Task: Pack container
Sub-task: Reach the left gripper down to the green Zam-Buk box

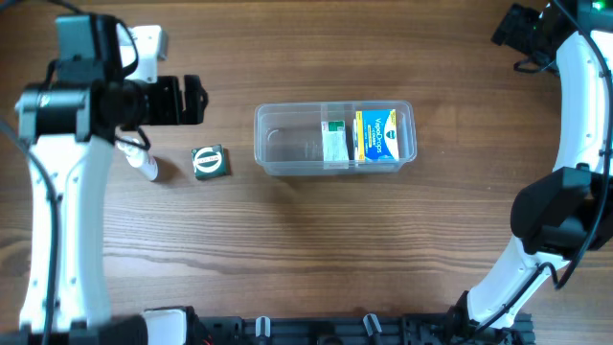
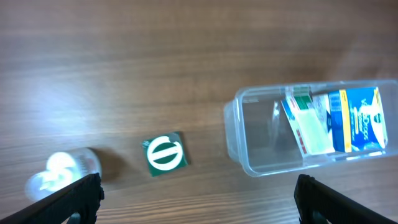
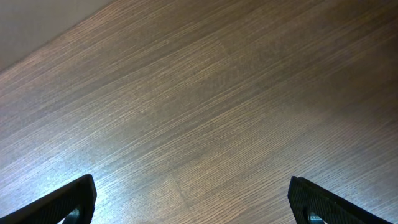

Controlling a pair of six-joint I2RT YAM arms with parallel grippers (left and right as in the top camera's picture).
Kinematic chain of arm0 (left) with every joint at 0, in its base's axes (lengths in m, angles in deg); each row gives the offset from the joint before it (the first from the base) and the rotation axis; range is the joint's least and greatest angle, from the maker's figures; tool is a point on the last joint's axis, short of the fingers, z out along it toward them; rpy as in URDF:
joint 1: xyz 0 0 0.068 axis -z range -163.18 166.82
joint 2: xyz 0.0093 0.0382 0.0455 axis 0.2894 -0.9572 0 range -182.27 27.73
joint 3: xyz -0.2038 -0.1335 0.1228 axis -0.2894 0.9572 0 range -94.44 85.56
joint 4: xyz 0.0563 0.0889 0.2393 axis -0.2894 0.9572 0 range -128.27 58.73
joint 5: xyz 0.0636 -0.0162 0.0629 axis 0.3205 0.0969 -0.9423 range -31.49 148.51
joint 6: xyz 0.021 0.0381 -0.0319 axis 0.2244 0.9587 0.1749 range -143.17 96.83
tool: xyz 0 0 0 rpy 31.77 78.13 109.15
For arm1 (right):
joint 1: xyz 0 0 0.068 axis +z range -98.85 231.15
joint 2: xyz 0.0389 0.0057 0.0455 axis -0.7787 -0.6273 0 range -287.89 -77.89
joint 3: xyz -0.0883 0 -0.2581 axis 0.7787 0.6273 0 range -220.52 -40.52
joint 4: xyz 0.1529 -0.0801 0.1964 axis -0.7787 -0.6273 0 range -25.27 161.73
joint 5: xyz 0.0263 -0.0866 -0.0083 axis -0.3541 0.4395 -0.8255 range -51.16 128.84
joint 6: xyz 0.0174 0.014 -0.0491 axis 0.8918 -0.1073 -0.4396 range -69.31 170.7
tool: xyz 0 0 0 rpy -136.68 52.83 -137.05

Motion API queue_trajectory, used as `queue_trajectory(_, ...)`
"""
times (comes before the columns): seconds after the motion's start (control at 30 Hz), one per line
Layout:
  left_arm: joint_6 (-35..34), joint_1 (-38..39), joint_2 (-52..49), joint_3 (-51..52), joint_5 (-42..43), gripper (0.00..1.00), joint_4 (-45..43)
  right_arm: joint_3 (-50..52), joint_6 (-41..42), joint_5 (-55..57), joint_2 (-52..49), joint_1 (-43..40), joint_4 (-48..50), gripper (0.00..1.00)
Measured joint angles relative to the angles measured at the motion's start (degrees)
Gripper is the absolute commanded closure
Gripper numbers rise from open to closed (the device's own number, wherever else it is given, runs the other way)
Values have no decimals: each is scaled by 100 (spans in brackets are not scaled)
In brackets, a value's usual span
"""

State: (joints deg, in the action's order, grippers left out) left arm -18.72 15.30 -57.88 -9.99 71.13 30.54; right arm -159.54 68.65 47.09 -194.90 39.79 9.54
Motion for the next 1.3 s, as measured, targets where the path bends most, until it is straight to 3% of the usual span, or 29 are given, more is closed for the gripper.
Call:
queue_trajectory(0.23, -527, 2, -1252, -72, 9, 0, 1233, 0, 0, 0, -2, 0, 4, 0)
queue_trajectory(0.5, -817, 2, -1996, -74, -122, 0, 791, 0, 0, 0, -2, 0, 9, 0)
queue_trajectory(0.73, -1043, 2, -2581, -50, -774, 0, 717, 0, 0, 0, -2, 0, 9, 0)
queue_trajectory(0.97, -1257, 2, -2712, -28, -481, 0, 463, 0, 0, 0, -2, 0, 9, 0)
queue_trajectory(1.3, -1961, 494, -3296, -28, -1276, 0, 466, 0, 2, 0, -2, 0, 9, 0)
